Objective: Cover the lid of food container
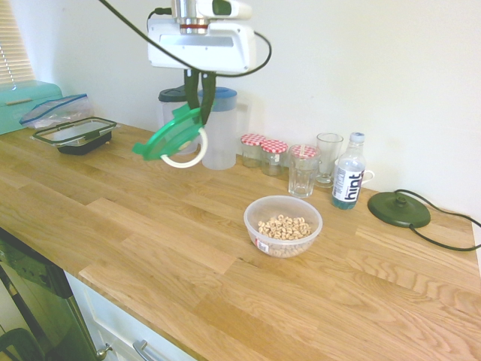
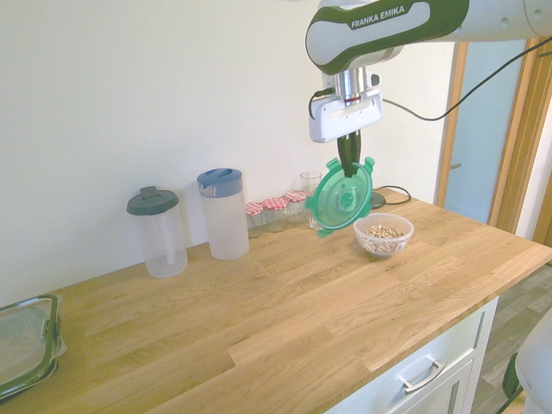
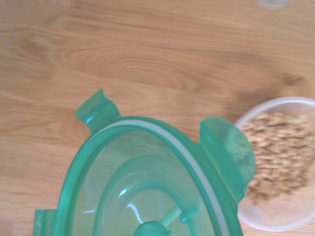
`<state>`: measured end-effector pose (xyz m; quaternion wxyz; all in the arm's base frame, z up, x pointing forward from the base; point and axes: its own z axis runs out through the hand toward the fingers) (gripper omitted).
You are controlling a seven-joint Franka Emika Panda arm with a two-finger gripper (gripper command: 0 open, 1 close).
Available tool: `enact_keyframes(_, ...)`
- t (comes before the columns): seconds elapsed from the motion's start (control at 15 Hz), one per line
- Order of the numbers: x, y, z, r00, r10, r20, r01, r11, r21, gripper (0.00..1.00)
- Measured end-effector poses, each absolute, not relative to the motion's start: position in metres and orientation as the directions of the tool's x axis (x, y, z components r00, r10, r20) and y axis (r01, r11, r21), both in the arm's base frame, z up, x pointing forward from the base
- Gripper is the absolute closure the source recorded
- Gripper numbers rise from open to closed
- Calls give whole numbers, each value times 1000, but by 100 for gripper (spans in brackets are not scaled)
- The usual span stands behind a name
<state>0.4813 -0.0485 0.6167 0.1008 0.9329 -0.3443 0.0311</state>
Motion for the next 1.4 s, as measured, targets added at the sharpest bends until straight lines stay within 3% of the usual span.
enact_keyframes(0.47,498,-99,629,760,-506,408,-649,-566,508,100)
enact_keyframes(0.87,525,-87,548,801,-285,526,-597,-329,731,100)
enact_keyframes(1.2,512,-87,489,779,-92,620,-627,-104,772,100)
enact_keyframes(1.4,502,-66,452,727,-124,675,-685,-77,724,100)
